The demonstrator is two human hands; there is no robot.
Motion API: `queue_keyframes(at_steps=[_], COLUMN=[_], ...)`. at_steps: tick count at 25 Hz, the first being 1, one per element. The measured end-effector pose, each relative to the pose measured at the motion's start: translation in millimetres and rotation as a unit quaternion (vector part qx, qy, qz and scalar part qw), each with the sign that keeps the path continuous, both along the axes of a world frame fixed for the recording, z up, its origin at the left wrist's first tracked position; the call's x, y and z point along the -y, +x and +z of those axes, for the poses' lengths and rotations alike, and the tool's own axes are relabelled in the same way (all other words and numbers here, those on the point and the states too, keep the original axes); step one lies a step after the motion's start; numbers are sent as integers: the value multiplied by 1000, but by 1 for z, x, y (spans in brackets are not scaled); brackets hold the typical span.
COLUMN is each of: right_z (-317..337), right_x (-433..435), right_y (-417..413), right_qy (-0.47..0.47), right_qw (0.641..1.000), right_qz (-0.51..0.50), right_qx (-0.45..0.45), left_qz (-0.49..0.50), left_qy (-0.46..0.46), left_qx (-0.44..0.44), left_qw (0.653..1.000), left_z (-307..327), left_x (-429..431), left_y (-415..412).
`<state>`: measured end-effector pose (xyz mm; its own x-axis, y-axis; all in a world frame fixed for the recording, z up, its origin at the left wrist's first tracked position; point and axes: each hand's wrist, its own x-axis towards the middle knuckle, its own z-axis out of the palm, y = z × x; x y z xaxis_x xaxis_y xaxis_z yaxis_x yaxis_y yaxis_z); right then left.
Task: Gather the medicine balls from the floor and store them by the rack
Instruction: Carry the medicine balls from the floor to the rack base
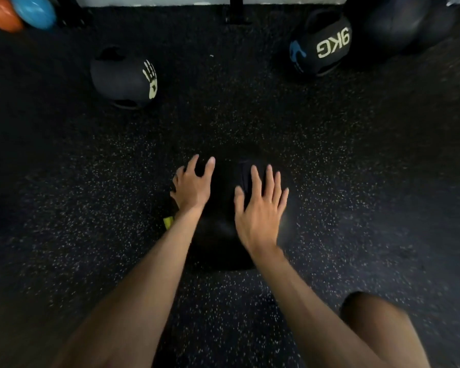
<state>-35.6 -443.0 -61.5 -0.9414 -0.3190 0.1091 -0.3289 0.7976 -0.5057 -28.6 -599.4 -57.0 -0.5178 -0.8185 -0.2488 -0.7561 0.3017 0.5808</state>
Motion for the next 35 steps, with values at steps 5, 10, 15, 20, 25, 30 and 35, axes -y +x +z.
queue_keyframes(at_steps=[5,10,15,20,25,30,35], right_z=[-12,-2,17,24,29,14,12], right_x=[20,52,103,160,190,205,261], right_y=[-41,-136,-234,-268,-248,-269,-388], right_qy=[11,19,34,57,115,138,151], right_qw=[999,995,985,985,989,990,987], right_qz=[-34,-85,-138,-144,-30,15,11], right_qx=[-31,37,93,82,93,7,53], left_qz=[23,-83,-172,-162,-116,-67,-11], left_qy=[19,-24,-107,-57,76,127,80], left_qx=[5,-40,-46,-28,18,29,-71], left_qw=[1000,995,978,985,990,989,994], left_z=[-4,4,-8,-13,-14,-32,-27], left_x=[42,47,29,82,171,246,246], left_y=[-76,-131,-118,-160,-243,-315,-322])
